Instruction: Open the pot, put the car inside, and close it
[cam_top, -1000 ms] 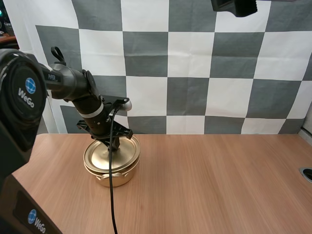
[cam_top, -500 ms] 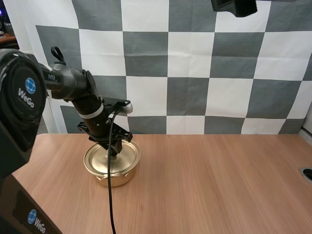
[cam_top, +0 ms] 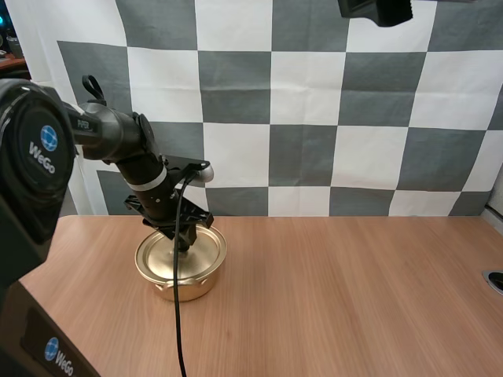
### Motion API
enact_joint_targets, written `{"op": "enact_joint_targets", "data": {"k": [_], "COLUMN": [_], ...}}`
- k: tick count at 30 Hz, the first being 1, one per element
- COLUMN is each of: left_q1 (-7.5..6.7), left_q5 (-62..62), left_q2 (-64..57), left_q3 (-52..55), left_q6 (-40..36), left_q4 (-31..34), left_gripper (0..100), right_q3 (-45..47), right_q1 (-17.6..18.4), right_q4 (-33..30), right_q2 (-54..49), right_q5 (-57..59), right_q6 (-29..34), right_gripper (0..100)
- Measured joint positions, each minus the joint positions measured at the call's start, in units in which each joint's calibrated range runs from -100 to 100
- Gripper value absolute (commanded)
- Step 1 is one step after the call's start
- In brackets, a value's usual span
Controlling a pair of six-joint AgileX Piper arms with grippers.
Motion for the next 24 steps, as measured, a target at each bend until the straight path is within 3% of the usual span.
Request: {"op": "enact_joint_targets", "data": {"k": [3,5,7,15,24], "left_q1": [0.0,0.0,0.0,0.0,0.0], "left_q5": [-2.0,-1.8,-1.3,4.3,5.1], "left_q2": [0.0,0.0,0.0,-0.1,-0.1], "left_q3": [0.0,0.0,0.0,-0.1,-0.4], "left_q6": [-1.1,-1.2,-0.2,8.2,9.3], "left_q4": [0.4,0.5,1.2,2.9,2.8], "left_gripper": [68,81,100,100,100], "right_q3": [0.0,0.0,0.0,0.0,0.0], "right_q1": [0.0,0.0,0.0,0.0,0.0], "right_q4": [0.1,0.1,0.1,0.1,0.2], "right_q2": [0.0,0.0,0.0,0.0,0.0], "right_q5": [0.0,0.0,0.0,0.0,0.0], "right_q6": [0.0,0.0,0.0,0.0,0.0], "right_gripper": [100,100,100,100,100]}}
